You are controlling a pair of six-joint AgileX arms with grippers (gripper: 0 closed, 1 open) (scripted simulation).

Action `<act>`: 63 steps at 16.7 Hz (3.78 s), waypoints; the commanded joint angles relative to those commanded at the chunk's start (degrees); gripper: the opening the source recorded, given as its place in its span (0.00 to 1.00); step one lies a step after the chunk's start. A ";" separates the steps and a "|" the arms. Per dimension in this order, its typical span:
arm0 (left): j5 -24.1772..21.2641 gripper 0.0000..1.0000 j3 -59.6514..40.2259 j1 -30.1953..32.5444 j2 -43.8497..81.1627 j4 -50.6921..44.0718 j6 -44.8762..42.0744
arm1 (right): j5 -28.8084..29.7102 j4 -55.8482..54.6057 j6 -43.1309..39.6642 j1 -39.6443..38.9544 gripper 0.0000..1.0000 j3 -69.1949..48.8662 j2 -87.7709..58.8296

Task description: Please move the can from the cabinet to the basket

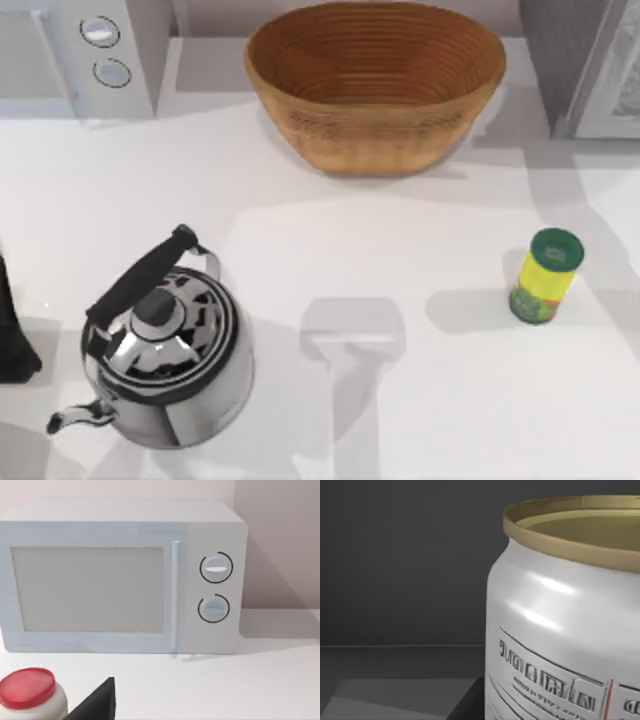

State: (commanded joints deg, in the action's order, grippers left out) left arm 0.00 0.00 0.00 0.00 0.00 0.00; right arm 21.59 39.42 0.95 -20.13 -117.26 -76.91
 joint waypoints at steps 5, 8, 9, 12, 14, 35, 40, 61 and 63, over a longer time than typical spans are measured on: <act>0.00 1.00 0.00 0.00 0.00 0.00 0.00 | -3.34 -6.18 -0.21 3.00 0.00 17.74 11.78; 0.00 1.00 0.00 0.00 0.00 0.00 0.00 | -6.20 -11.49 -0.39 5.87 0.00 35.38 22.31; 0.00 1.00 0.00 0.00 0.00 0.00 0.00 | -7.26 -13.44 -0.45 6.93 0.00 42.18 26.23; 0.00 1.00 0.00 0.00 0.00 0.00 0.00 | -10.64 -19.63 -0.61 10.24 0.00 63.48 38.54; 0.00 1.00 0.00 0.00 0.00 0.00 0.00 | -12.96 -23.84 -0.70 12.41 0.00 77.43 46.72; 0.00 1.00 0.00 0.00 0.00 0.00 0.00 | -19.41 -41.89 -0.74 17.47 0.00 112.08 70.54; 0.00 1.00 0.00 0.00 0.00 0.00 0.00 | -12.44 -48.69 -0.58 10.62 0.00 96.30 49.91; 0.00 1.00 0.00 0.00 0.00 0.00 0.00 | 16.05 -74.86 0.11 -16.27 0.00 33.64 -42.84; 0.00 1.00 0.00 0.00 0.00 0.00 0.00 | 16.05 -74.86 0.11 -16.27 0.00 33.64 -42.84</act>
State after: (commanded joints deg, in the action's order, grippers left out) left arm 0.00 0.00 0.00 0.00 0.00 0.00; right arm 37.64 -35.44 1.06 -36.40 -83.62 -119.76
